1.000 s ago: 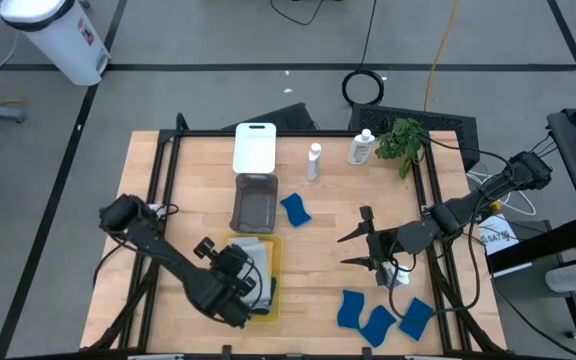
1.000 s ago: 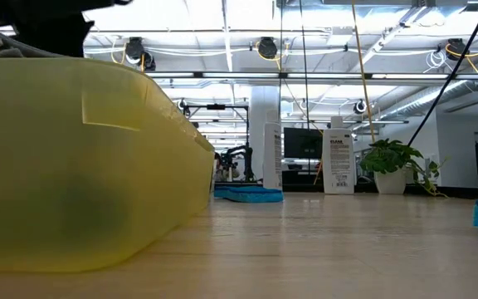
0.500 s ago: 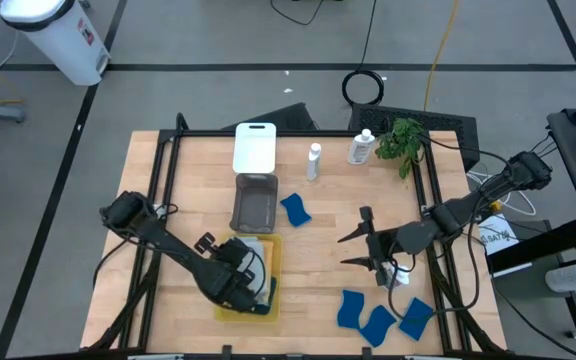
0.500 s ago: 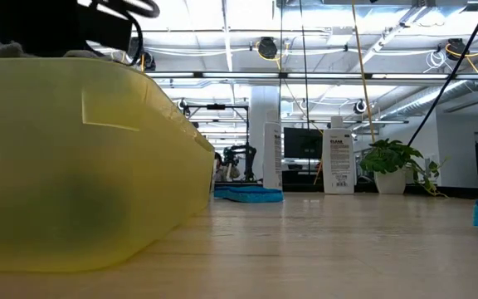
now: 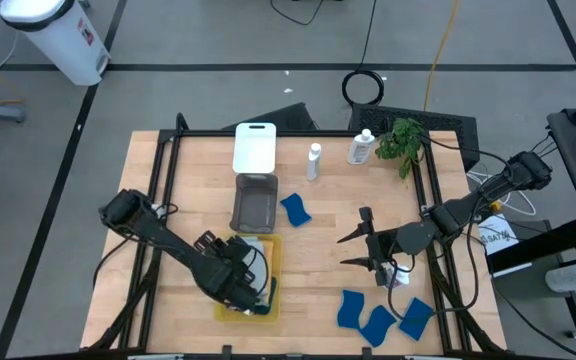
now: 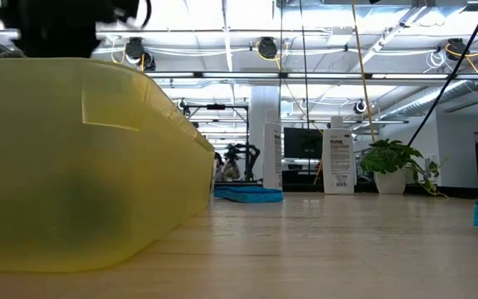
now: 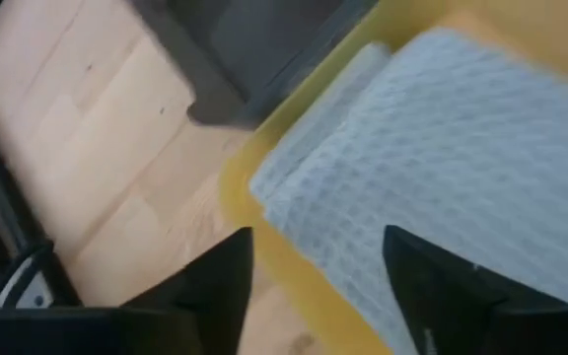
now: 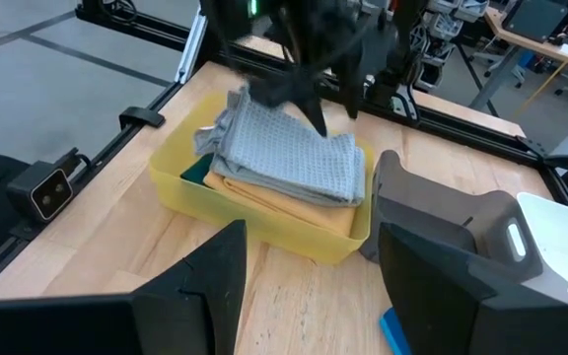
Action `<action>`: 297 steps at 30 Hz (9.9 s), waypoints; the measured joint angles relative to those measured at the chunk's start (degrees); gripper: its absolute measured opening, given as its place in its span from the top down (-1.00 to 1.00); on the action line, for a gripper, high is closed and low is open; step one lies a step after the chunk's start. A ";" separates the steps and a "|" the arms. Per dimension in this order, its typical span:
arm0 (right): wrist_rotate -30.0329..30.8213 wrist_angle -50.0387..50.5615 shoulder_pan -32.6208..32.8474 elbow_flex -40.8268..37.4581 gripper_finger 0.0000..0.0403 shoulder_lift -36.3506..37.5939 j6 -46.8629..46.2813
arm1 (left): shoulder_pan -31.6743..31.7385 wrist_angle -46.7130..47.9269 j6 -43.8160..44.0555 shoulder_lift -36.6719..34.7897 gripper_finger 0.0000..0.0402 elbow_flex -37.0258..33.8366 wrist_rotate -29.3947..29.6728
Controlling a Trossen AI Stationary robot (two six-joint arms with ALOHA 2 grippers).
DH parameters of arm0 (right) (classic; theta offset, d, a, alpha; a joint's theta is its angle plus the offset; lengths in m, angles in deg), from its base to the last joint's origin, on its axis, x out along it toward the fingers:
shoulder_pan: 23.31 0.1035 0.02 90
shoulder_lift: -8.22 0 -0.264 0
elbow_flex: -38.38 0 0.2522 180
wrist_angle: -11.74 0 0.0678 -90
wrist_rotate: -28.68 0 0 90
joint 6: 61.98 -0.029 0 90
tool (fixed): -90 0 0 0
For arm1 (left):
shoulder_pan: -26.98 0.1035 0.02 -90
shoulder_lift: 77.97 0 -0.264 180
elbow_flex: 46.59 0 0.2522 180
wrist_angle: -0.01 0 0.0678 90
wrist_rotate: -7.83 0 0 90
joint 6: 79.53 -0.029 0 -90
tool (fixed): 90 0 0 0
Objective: Pick & Place Kitchen Items
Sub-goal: Put the gray towel into the yellow bin, then put the blue sponge into the black bin
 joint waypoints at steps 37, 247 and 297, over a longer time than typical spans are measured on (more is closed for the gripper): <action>0.00 -2.49 -0.02 -0.04 0.03 0.00 1.27 | 1.65 -41.29 -32.34 -4.00 0.55 -15.28 -21.07; -6.97 10.97 21.31 -17.94 0.12 -23.86 -45.63 | 12.20 -60.92 -62.25 -105.98 -0.36 -68.55 -1.55; -12.10 -44.73 -21.55 -23.19 0.91 -3.68 3.15 | 12.18 -94.58 -85.23 -103.13 -0.36 -68.50 5.18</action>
